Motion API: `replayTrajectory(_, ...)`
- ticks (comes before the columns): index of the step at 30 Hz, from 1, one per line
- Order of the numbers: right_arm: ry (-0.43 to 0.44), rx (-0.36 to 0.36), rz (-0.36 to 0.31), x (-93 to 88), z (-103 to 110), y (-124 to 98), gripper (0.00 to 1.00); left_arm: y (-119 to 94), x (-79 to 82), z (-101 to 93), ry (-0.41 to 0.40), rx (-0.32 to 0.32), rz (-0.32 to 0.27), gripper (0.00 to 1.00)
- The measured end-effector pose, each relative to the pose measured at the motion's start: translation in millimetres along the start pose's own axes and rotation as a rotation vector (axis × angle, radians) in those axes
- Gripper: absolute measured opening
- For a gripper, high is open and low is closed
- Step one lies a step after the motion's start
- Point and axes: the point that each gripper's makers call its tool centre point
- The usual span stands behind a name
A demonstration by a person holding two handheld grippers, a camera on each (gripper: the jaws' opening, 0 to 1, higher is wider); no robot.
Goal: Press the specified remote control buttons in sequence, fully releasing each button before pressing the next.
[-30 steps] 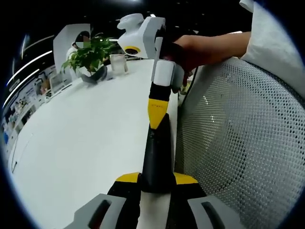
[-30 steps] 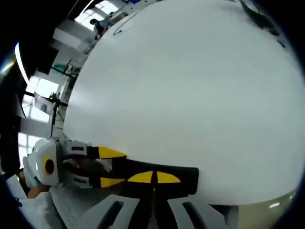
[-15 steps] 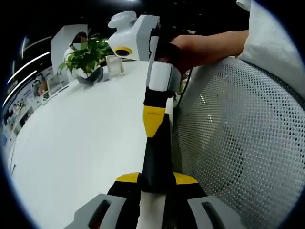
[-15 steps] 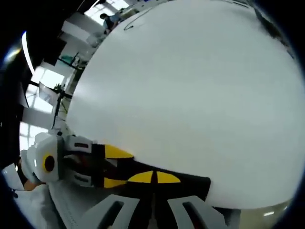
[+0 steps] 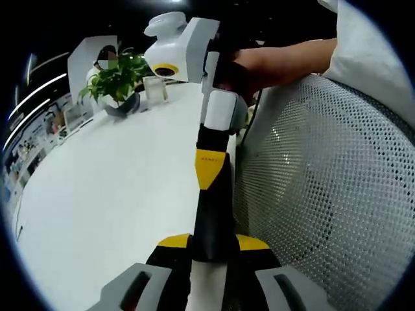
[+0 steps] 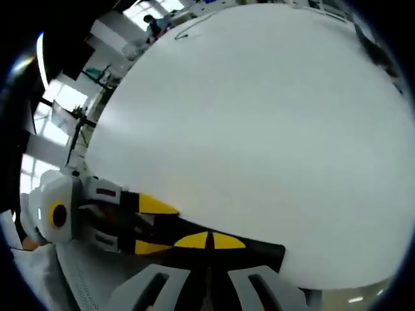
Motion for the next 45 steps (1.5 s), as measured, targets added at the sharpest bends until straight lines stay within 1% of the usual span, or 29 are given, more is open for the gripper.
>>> replayTrajectory(6,0.015,0.014,-0.008,1.2,-1,1,0.0,0,0.1,0.2,-0.007,0.003,0.0,0.24)
replayTrajectory(7,0.036,0.024,-0.008,1.3,-1,0,0.0,0,0.1,0.1,-0.005,0.003,0.0,0.24)
replayTrajectory(8,0.077,0.039,-0.002,1.6,0,-1,0.0,0,0.0,0.0,0.0,0.004,0.002,0.24)
replayTrajectory(9,0.087,0.042,0.002,2.3,-1,-1,0.0,0,-0.2,0.0,0.004,0.006,0.004,0.24)
replayTrajectory(10,0.088,0.037,0.015,1.2,-3,-2,0.0,1,0.0,1.0,0.025,0.011,0.004,0.24)
replayTrajectory(12,0.097,0.032,0.017,0.4,-4,-5,0.0,2,-0.7,1.7,0.026,0.015,0.007,0.24)
replayTrajectory(15,0.113,0.047,0.012,0.8,-1,-6,0.0,1,-0.4,1.6,0.023,0.013,0.007,0.24)
replayTrajectory(20,0.13,0.054,0.048,-4.4,1,-5,0.0,1,-0.3,1.7,0.019,0.01,0.006,0.24)
replayTrajectory(24,0.112,0.052,0.065,-7.5,4,-3,0.0,1,-0.5,1.7,0.018,0.009,0.005,0.24)
replayTrajectory(31,0.11,0.045,0.066,-8.7,3,-4,0.0,1,-1.0,1.4,0.025,0.01,0.0,0.24)
replayTrajectory(34,0.09,0.038,0.069,-9.1,3,-2,0.0,1,-0.5,1.5,0.028,0.011,0.0,0.24)
replayTrajectory(37,0.035,0.014,0.068,-10.1,3,-2,0.0,1,-0.3,1.7,0.005,0.009,-0.006,0.25)
replayTrajectory(38,0.028,0.011,0.066,-10.0,4,-2,0.0,1,-0.1,1.9,-0.008,0.009,-0.008,0.25)
replayTrajectory(41,0.024,0.012,0.066,-9.8,3,-2,0.0,0,0.6,2.7,-0.043,0.008,-0.011,0.25)
replayTrajectory(45,0.043,0.023,0.064,-9.7,2,-2,0.0,0,0.8,2.3,-0.042,0.007,-0.012,0.25)
Point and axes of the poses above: the point that each gripper's makers call its tool centre point, and the gripper's own axes: y roughly forward along the fingers, z roughly to its left, x roughly out of its top, and after that the axes turned 4 degrees about y, right-handed
